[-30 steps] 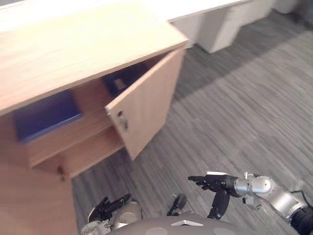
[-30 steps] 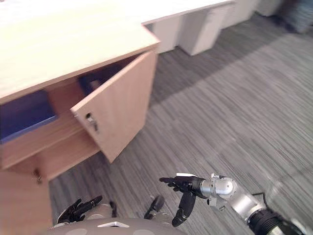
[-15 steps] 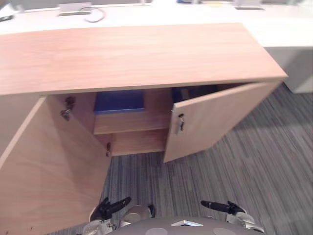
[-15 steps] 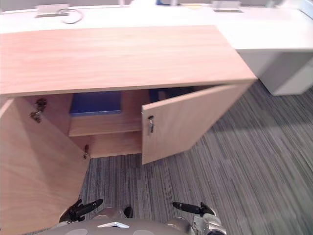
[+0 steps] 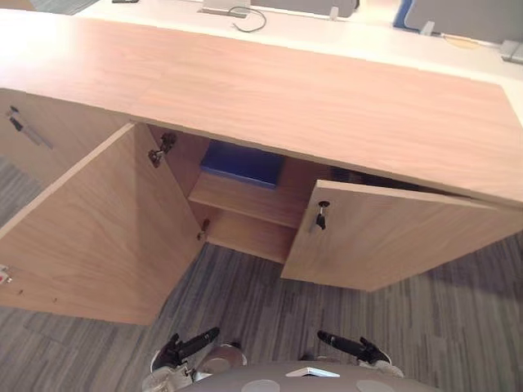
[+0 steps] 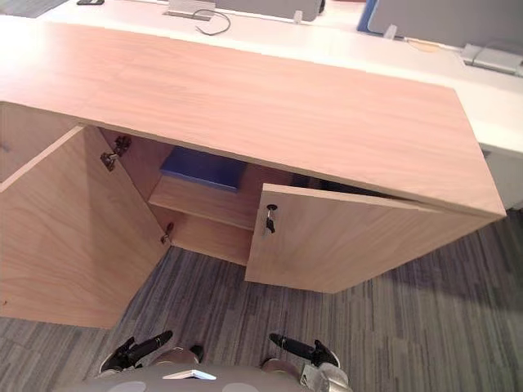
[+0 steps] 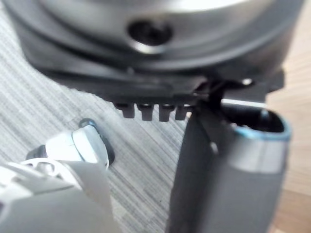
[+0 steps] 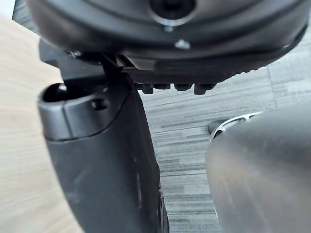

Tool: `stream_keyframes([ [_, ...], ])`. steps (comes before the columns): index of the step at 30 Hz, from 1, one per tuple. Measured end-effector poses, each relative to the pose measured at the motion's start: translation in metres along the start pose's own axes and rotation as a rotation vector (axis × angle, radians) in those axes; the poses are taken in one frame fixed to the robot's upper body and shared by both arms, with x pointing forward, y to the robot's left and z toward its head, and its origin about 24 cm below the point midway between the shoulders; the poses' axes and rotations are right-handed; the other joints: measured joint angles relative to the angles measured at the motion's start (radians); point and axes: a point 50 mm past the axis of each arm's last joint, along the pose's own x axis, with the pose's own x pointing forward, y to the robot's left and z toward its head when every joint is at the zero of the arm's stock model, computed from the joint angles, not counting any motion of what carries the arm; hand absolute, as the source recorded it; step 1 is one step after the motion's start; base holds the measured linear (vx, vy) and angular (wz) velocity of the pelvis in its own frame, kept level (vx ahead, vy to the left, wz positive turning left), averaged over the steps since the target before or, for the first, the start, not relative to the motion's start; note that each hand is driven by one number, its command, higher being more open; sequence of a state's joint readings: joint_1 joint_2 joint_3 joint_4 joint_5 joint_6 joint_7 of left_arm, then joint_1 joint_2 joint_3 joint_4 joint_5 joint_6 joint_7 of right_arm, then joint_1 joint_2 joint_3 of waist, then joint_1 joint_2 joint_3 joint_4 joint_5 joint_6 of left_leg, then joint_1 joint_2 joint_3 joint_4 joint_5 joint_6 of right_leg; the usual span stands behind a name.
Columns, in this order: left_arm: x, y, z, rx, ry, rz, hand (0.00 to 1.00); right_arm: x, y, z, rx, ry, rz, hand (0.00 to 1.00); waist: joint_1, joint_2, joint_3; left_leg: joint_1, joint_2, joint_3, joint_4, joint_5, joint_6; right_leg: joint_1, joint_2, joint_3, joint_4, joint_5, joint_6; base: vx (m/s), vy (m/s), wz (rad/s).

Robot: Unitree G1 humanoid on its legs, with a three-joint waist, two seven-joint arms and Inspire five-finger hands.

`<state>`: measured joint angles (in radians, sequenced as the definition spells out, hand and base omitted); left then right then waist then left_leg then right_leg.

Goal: Walk over to the cabinet, pick up the folder, carry it to the office cabinet, place the folder inside the office cabinet, then close the office cabinet door

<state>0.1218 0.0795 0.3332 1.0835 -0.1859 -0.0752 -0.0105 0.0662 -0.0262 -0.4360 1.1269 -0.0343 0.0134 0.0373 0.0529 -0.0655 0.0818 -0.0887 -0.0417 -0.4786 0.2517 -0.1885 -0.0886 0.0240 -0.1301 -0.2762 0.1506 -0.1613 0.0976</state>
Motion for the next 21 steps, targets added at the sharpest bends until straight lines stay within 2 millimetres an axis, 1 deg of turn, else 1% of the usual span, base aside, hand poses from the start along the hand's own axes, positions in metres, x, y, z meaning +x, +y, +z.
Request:
stream_keyframes([
  [2, 0.001, 0.002, 0.006, 0.004, -0.025, 0.005, 1.00, 0.000, 0.003, -0.005, -0.011, 0.017, 0.008, 1.00, 0.000, -0.018, -0.002, -0.015, -0.002, -0.005, 0.007, 0.007, -0.005, 0.019, 0.011, -0.032, -0.024, 0.011, -0.007, 0.05, -0.040, 0.56],
  [3, 0.001, 0.002, 0.009, 0.003, -0.035, 0.005, 1.00, 0.000, 0.003, -0.006, -0.012, 0.022, 0.009, 1.00, 0.000, -0.020, -0.001, -0.018, -0.005, -0.016, 0.011, 0.010, -0.007, 0.031, 0.012, -0.050, -0.032, 0.012, -0.007, 0.03, -0.043, 0.84],
  [4, 0.002, -0.003, 0.015, -0.002, -0.060, -0.003, 1.00, -0.001, 0.006, -0.009, -0.012, 0.029, 0.014, 1.00, -0.004, -0.026, 0.001, -0.035, -0.018, -0.012, 0.029, 0.027, -0.012, 0.047, 0.006, -0.084, -0.030, 0.012, -0.008, 0.01, -0.025, 0.84],
  [5, 0.002, -0.007, 0.019, -0.001, -0.076, -0.012, 1.00, -0.001, 0.006, -0.011, -0.011, 0.032, 0.013, 1.00, -0.004, -0.028, 0.004, -0.047, -0.022, 0.018, 0.037, 0.038, -0.009, 0.055, -0.005, -0.103, -0.028, 0.012, -0.008, 0.00, 0.011, 0.88],
  [6, 0.002, -0.009, 0.024, -0.001, -0.099, -0.018, 1.00, -0.001, 0.005, -0.011, -0.009, 0.034, 0.012, 1.00, -0.004, -0.029, 0.010, -0.055, -0.020, 0.070, 0.042, 0.047, 0.000, 0.064, -0.009, -0.119, -0.025, 0.014, -0.010, -0.03, 0.049, 1.09],
  [7, 0.002, -0.025, 0.032, -0.005, -0.138, -0.065, 1.00, -0.002, 0.001, -0.010, -0.003, 0.027, 0.002, 1.00, -0.015, -0.008, 0.027, -0.095, 0.037, 0.335, 0.079, 0.029, 0.072, 0.077, -0.009, -0.165, -0.007, 0.013, -0.015, -0.05, 0.063, 1.04],
  [8, 0.002, -0.032, 0.034, -0.015, -0.145, -0.086, 1.00, -0.001, -0.002, -0.007, -0.008, 0.015, -0.004, 1.00, -0.015, 0.005, 0.038, -0.112, 0.081, 0.469, 0.126, 0.002, 0.099, 0.080, -0.005, -0.174, 0.008, 0.008, -0.022, -0.07, 0.069, 0.98],
  [9, 0.002, -0.037, 0.036, -0.015, -0.148, -0.109, 1.00, -0.001, -0.006, -0.003, -0.012, 0.003, -0.015, 1.00, -0.014, 0.026, 0.048, -0.132, 0.140, 0.627, 0.180, -0.013, 0.110, 0.084, 0.002, -0.187, 0.025, 0.004, -0.025, -0.08, 0.097, 0.54],
  [10, 0.001, -0.039, 0.034, -0.007, -0.147, -0.118, 1.00, -0.001, -0.009, 0.000, -0.001, -0.006, -0.027, 1.00, -0.010, 0.041, 0.054, -0.147, 0.158, 0.706, 0.212, -0.009, 0.123, 0.083, 0.006, -0.193, 0.044, -0.012, -0.024, -0.11, 0.126, 0.65],
  [11, 0.000, -0.045, 0.036, 0.003, -0.157, -0.143, 1.00, -0.001, -0.012, 0.000, 0.027, -0.006, -0.040, 1.00, -0.009, 0.043, 0.060, -0.153, 0.123, 0.704, 0.197, 0.006, 0.138, 0.073, -0.013, -0.187, 0.053, -0.058, -0.023, -0.15, 0.150, 1.04],
  [12, 0.001, -0.052, 0.045, 0.024, -0.178, -0.169, 1.00, -0.001, -0.014, -0.005, 0.060, 0.015, -0.048, 1.00, -0.031, 0.040, 0.058, -0.154, 0.069, 0.670, 0.121, 0.019, 0.156, 0.068, -0.027, -0.197, 0.040, -0.064, -0.030, -0.18, 0.123, 1.19],
  [13, 0.000, -0.053, 0.047, 0.041, -0.184, -0.176, 1.00, -0.002, -0.014, -0.011, 0.078, 0.031, -0.052, 1.00, -0.044, 0.033, 0.053, -0.139, 0.057, 0.697, 0.064, 0.021, 0.163, 0.072, -0.044, -0.211, 0.013, -0.055, -0.036, -0.16, 0.110, 1.51],
  [14, -0.001, -0.056, 0.048, 0.073, -0.200, -0.201, 1.00, -0.004, -0.015, -0.022, 0.129, 0.063, -0.059, 1.00, -0.058, 0.012, 0.041, -0.126, 0.091, 0.838, 0.095, -0.006, 0.181, 0.085, -0.076, -0.272, -0.037, -0.010, -0.033, -0.06, 0.120, 1.28],
  [15, -0.004, -0.061, 0.046, 0.109, -0.206, -0.237, 1.00, -0.006, -0.025, -0.025, 0.171, 0.063, -0.088, 1.00, -0.059, 0.054, 0.040, -0.121, 0.175, 0.937, 0.169, -0.019, 0.178, 0.095, -0.079, -0.324, -0.024, 0.010, -0.007, 0.02, 0.126, 1.24],
  [16, -0.005, -0.064, 0.045, 0.136, -0.208, -0.257, 1.00, -0.007, -0.032, -0.026, 0.211, 0.059, -0.111, 1.00, -0.069, 0.085, 0.039, -0.109, 0.202, 0.953, 0.158, -0.025, 0.133, 0.100, -0.074, -0.351, -0.009, 0.005, 0.005, 0.04, 0.183, 1.28],
  [17, -0.006, -0.064, 0.048, 0.195, -0.225, -0.272, 1.00, -0.007, -0.038, -0.023, 0.258, 0.047, -0.134, 1.00, -0.084, 0.099, 0.040, -0.105, 0.139, 0.907, 0.114, 0.007, 0.151, 0.101, -0.103, -0.385, 0.024, -0.008, 0.013, 0.01, 0.211, 1.24],
  [18, -0.008, -0.060, 0.057, 0.232, -0.265, -0.269, 1.00, -0.007, -0.037, -0.025, 0.267, 0.052, -0.133, 1.00, -0.084, 0.090, 0.036, -0.093, 0.098, 0.885, 0.062, 0.035, 0.159, 0.105, -0.116, -0.393, 0.011, -0.008, 0.012, -0.02, 0.200, 1.15],
  [19, -0.009, -0.055, 0.063, 0.261, -0.292, -0.263, 1.00, -0.008, -0.037, -0.027, 0.268, 0.057, -0.132, 1.00, -0.080, 0.097, 0.037, -0.090, 0.075, 0.866, 0.032, 0.054, 0.162, 0.111, -0.119, -0.405, -0.001, -0.008, 0.013, -0.02, 0.138, 1.00],
  [20, -0.014, -0.041, 0.080, 0.297, -0.354, -0.243, 1.00, -0.008, -0.037, -0.028, 0.276, 0.063, -0.129, 1.00, -0.082, 0.095, 0.036, -0.081, 0.037, 0.827, -0.027, 0.096, 0.166, 0.120, -0.121, -0.418, -0.015, -0.010, 0.009, -0.04, 0.072, 1.03],
  [21, -0.021, -0.021, 0.102, 0.287, -0.440, -0.202, 1.00, -0.008, -0.038, -0.027, 0.281, 0.060, -0.126, 1.00, -0.081, 0.093, 0.034, -0.073, 0.013, 0.802, -0.080, 0.133, 0.169, 0.118, -0.127, -0.430, -0.013, -0.010, 0.008, -0.06, 0.049, 0.91],
])
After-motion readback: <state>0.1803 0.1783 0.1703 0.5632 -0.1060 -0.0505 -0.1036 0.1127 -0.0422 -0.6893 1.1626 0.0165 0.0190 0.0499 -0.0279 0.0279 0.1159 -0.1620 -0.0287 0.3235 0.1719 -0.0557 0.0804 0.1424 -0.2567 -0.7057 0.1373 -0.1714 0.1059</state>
